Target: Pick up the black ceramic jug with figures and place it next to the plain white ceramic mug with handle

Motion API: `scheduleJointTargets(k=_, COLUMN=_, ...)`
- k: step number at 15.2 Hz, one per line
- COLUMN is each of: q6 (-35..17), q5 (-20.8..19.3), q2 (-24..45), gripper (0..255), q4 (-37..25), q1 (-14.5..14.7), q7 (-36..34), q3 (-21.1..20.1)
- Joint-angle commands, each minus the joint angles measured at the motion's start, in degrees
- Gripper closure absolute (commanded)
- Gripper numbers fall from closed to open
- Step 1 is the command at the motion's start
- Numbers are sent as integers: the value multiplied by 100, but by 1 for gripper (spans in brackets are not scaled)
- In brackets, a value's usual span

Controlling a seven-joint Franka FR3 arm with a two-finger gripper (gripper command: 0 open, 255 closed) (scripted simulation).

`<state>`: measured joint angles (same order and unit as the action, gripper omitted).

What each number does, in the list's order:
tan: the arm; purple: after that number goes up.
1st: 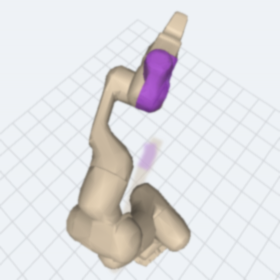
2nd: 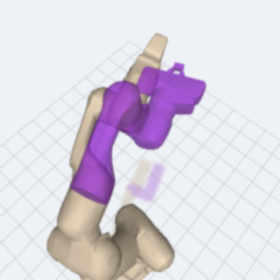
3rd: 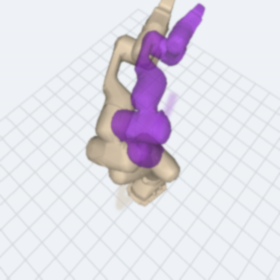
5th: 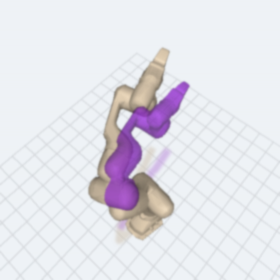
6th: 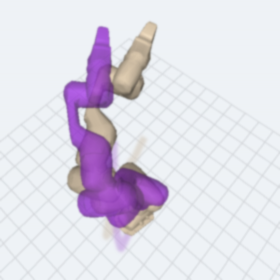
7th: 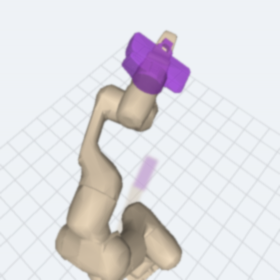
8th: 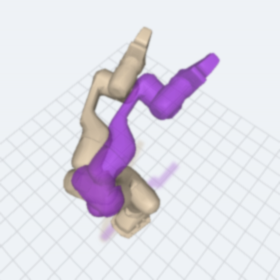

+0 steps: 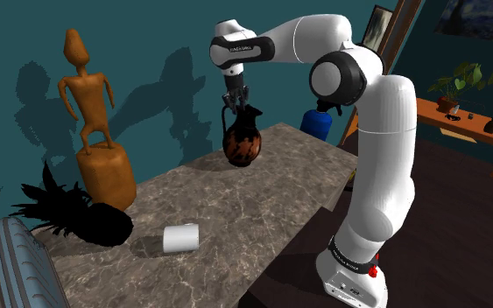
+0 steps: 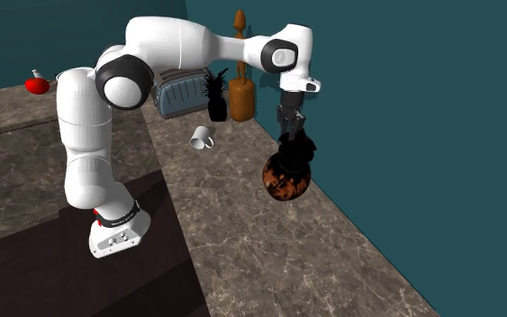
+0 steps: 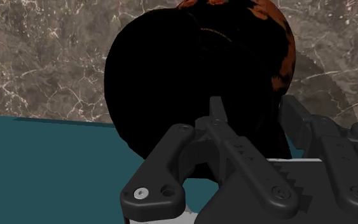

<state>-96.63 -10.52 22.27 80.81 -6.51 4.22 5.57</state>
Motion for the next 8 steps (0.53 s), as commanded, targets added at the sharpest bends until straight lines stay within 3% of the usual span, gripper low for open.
scheduleJointTargets(k=1, q6=171, q5=3, q2=7, gripper=255, q4=-220, q1=-2, q7=39, q3=3)
scheduleJointTargets(k=8, q6=727, q5=15, q2=67, gripper=255, q4=-847, q1=0, q7=145, q3=9)
